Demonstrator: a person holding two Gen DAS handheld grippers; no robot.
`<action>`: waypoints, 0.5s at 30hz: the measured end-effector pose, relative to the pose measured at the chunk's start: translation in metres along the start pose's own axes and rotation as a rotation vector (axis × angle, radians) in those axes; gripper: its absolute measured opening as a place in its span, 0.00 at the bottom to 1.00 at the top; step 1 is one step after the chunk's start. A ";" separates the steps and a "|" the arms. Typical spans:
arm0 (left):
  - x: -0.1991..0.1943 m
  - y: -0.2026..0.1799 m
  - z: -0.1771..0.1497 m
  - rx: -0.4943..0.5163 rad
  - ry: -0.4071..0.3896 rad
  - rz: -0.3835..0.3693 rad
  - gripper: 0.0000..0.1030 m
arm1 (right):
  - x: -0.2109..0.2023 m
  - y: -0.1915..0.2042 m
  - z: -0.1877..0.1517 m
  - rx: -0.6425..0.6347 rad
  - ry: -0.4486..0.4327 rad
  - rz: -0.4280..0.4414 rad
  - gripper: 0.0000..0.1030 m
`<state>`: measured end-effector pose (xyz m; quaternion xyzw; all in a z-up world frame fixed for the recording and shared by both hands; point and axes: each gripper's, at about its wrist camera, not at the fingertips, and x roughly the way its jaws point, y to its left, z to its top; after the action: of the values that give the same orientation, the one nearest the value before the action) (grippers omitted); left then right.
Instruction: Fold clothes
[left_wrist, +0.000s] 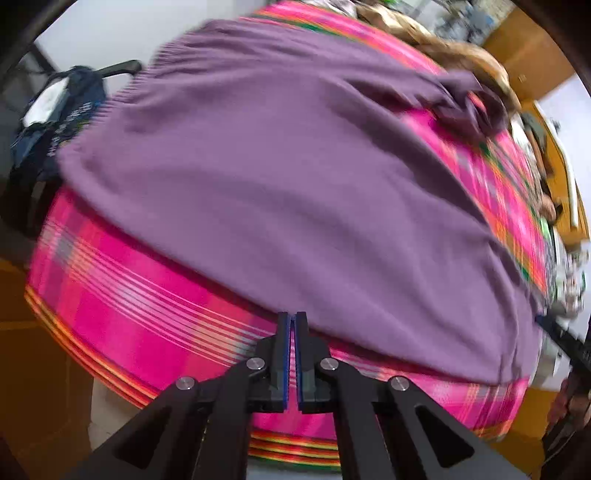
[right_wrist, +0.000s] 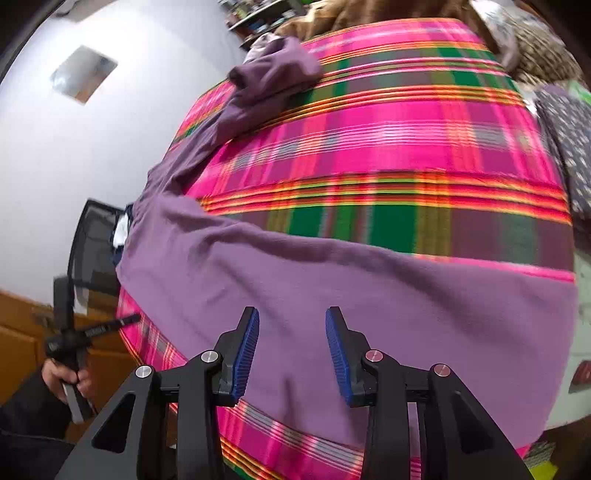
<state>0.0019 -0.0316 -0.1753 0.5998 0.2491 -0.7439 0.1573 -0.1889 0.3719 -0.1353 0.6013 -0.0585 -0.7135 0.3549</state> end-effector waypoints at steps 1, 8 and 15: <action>-0.003 0.012 0.004 -0.024 -0.013 -0.001 0.01 | 0.004 0.008 0.001 -0.013 0.008 -0.011 0.38; -0.030 0.121 0.054 -0.201 -0.095 -0.016 0.10 | 0.035 0.061 0.000 -0.047 0.043 -0.076 0.38; -0.030 0.211 0.099 -0.310 -0.113 0.024 0.20 | 0.064 0.113 -0.001 -0.008 0.050 -0.115 0.38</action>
<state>0.0411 -0.2635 -0.1692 0.5284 0.3444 -0.7272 0.2707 -0.1398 0.2517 -0.1298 0.6201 -0.0123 -0.7176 0.3170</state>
